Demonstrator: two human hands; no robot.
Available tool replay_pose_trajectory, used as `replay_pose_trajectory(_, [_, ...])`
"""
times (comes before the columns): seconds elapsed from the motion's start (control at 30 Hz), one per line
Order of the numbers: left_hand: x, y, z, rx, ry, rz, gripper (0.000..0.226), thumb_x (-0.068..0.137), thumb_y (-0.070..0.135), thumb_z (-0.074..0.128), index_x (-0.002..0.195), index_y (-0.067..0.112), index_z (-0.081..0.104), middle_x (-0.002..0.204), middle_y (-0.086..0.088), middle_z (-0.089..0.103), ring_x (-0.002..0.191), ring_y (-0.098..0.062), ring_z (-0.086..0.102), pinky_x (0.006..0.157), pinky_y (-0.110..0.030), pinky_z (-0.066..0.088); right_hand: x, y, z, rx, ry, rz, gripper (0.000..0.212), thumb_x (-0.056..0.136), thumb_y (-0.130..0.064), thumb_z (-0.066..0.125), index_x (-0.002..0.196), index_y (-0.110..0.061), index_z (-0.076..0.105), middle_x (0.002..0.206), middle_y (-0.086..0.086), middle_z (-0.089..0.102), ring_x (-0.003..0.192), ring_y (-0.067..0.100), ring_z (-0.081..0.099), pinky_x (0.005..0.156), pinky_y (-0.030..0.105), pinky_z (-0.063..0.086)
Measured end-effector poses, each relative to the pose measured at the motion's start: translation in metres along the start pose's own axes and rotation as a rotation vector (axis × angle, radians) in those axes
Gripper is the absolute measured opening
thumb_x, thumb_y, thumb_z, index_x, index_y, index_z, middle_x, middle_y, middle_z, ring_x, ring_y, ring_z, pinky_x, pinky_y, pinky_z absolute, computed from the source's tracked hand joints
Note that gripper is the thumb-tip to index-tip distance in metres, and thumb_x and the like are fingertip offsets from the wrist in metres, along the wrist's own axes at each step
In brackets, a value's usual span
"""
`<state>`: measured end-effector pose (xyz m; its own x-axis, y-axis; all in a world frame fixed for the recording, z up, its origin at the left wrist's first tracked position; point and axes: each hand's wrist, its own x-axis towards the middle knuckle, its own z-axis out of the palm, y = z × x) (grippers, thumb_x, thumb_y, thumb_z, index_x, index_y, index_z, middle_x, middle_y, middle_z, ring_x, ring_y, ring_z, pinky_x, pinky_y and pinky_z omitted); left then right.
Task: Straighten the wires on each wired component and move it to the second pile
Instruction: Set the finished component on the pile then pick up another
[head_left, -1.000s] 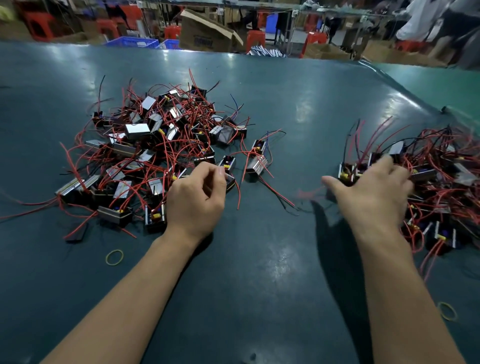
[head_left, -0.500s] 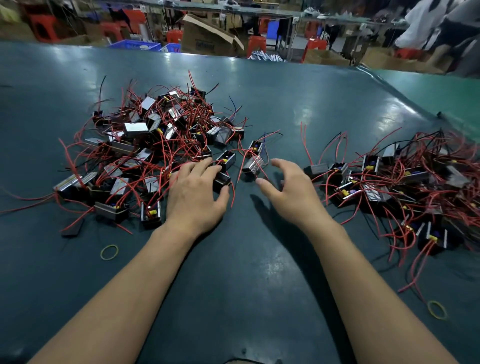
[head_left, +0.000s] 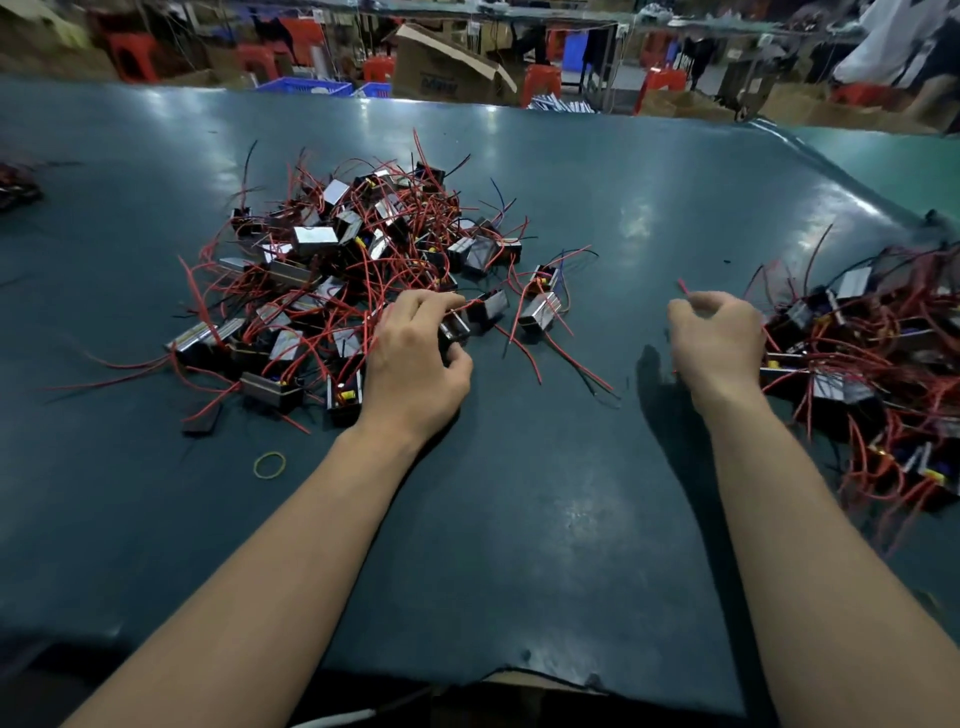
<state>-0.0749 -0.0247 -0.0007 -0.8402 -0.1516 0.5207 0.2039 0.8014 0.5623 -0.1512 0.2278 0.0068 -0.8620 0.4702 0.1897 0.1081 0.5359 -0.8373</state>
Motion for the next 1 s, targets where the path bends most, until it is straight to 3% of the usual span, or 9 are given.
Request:
replay_pose_trajectory(0.13, [0.002,0.0,0.001,0.068,-0.06,-0.044,0.05,0.077,0.012,0.062,0.126,0.014,0.059,0.125,-0.005,0.061,0.116,-0.025,0.052,0.105,-0.034,0.036,-0.04,-0.021,0.005,-0.144,0.013,-0.42,0.022,0.089,-0.013,0.057,0.1,-0.006,0.073,0.101,0.015,0.073,0.096,0.033,0.066,0.088,0.032,0.043])
replay_pose_trajectory(0.2, [0.001,0.0,0.002,0.121,-0.066,-0.031,0.049,0.075,0.018,0.064,0.124,0.017,0.06,0.121,-0.002,0.063,0.114,-0.025,0.051,0.1,-0.03,0.031,-0.056,-0.029,0.016,-0.084,-0.134,-0.582,0.029,0.088,-0.008,0.059,0.115,-0.003,0.067,0.117,0.014,0.067,0.108,0.03,0.062,0.097,0.038,0.046])
replay_pose_trajectory(0.3, [0.001,0.002,-0.001,0.065,-0.079,0.025,0.051,0.069,0.02,0.062,0.12,0.02,0.062,0.113,0.004,0.066,0.107,-0.02,0.054,0.092,-0.026,0.029,-0.069,-0.036,0.03,-0.272,-0.276,-0.763,0.055,0.088,-0.017,0.064,0.14,-0.01,0.05,0.149,0.008,0.044,0.142,0.028,0.034,0.115,0.045,0.029])
replay_pose_trajectory(0.47, [-0.002,0.008,-0.007,-0.225,-0.193,0.186,0.056,0.059,0.004,0.042,0.11,0.004,0.065,0.103,-0.005,0.068,0.098,-0.021,0.062,0.093,-0.029,0.05,-0.076,-0.044,0.04,-0.449,-0.463,-0.979,0.073,0.084,-0.013,0.057,0.152,-0.019,0.03,0.161,-0.003,0.023,0.15,0.019,0.013,0.121,0.039,0.011])
replay_pose_trajectory(0.6, [-0.001,0.004,-0.005,-0.126,-0.087,0.09,0.054,0.059,0.008,0.041,0.106,0.011,0.066,0.099,-0.001,0.067,0.098,-0.023,0.06,0.092,-0.038,0.045,-0.08,-0.044,0.049,-0.557,-0.517,-0.962,0.065,0.094,-0.024,0.052,0.153,-0.02,0.025,0.155,-0.003,0.035,0.145,0.016,0.025,0.121,0.041,0.011])
replay_pose_trajectory(0.7, [0.003,-0.003,-0.005,0.063,0.085,0.005,0.038,0.07,0.008,0.051,0.104,0.016,0.066,0.102,0.0,0.064,0.101,-0.025,0.055,0.092,-0.037,0.039,-0.08,-0.046,0.046,-0.446,-0.499,-0.93,0.062,0.091,-0.016,0.061,0.148,-0.015,0.038,0.136,0.006,0.051,0.126,0.029,0.045,0.109,0.042,0.033])
replay_pose_trajectory(0.8, [0.009,-0.014,-0.005,0.148,0.112,-0.112,0.032,0.075,0.009,0.057,0.105,0.017,0.065,0.108,-0.002,0.06,0.109,-0.025,0.05,0.094,-0.035,0.033,-0.08,-0.045,0.038,-0.396,-0.402,-0.89,0.045,0.088,-0.007,0.061,0.133,-0.014,0.058,0.122,0.007,0.057,0.112,0.03,0.054,0.093,0.044,0.044])
replay_pose_trajectory(0.87, [0.015,-0.018,-0.004,0.172,0.086,-0.124,0.038,0.075,0.012,0.055,0.112,0.018,0.063,0.116,-0.001,0.06,0.117,-0.023,0.048,0.097,-0.036,0.03,-0.079,-0.041,0.034,-0.384,-0.378,-0.839,0.036,0.089,-0.012,0.063,0.125,-0.015,0.063,0.119,0.006,0.058,0.111,0.029,0.053,0.092,0.043,0.045])
replay_pose_trajectory(1.0, [0.022,-0.022,0.006,0.296,-0.202,-0.043,0.06,0.081,0.033,0.034,0.138,0.027,0.051,0.141,0.006,0.053,0.141,-0.017,0.026,0.112,-0.043,0.016,-0.078,-0.033,0.03,-0.352,-0.353,-0.766,0.019,0.088,-0.016,0.067,0.107,-0.012,0.067,0.108,0.005,0.063,0.107,0.027,0.048,0.089,0.033,0.039])
